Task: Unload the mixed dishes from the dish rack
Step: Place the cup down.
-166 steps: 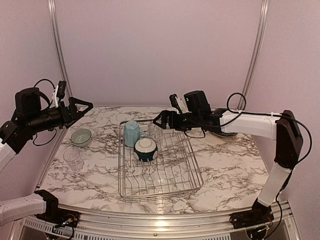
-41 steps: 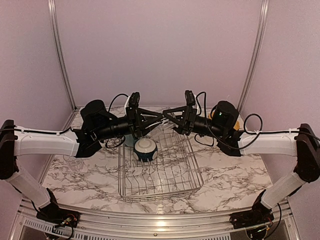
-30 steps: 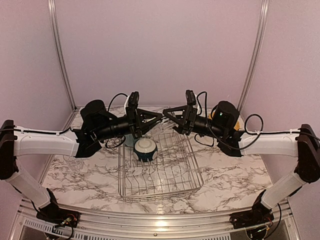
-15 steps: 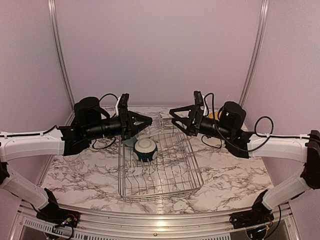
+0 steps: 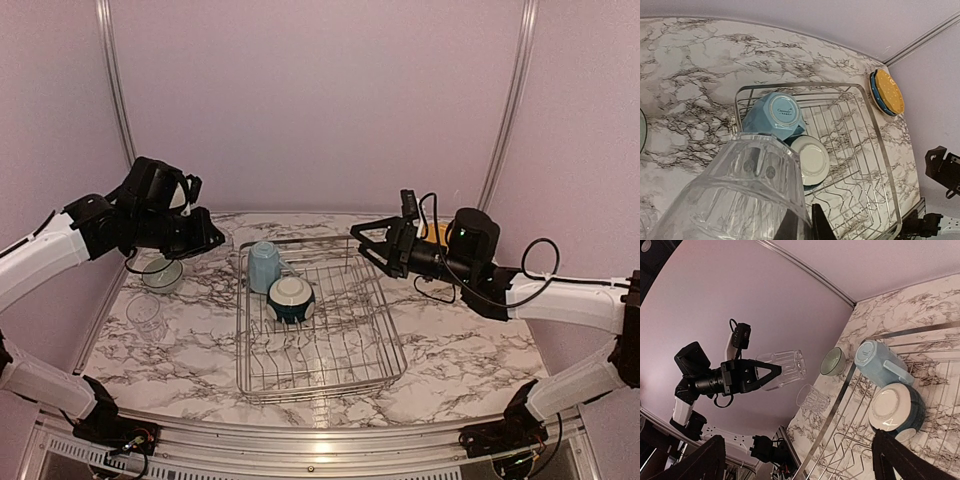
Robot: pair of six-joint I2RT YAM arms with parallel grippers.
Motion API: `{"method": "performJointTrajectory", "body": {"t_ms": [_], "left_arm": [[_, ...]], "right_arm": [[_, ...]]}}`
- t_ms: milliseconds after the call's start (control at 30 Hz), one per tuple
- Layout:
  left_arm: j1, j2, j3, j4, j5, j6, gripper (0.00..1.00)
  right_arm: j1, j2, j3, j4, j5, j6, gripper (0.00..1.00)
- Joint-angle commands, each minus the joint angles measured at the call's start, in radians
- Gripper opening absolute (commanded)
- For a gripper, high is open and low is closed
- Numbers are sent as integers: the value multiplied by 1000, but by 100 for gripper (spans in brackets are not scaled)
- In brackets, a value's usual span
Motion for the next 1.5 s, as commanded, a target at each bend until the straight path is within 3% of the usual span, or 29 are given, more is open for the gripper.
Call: {"method": "performJointTrajectory", "body": {"t_ms": [0,200,267,533,1467], "left_arm": [[4,-50,117,-363,-254,193,0],[19,5,188,-684,-527,240,0],[33,21,169,-726,-582,227,0],[133,50,52,-708,-460,240,0],[171,158,-58,-628,-381,232,0]], "right_arm": [[-12,-3,6,-38,18,-28,99],[-15,30,21,-27,4,-27,98],[-16,41,22,-23,0,-25,98],[-17,44,20,-21,-8,-18,98],[-27,46,9,-24,-7,-22,98]]}}
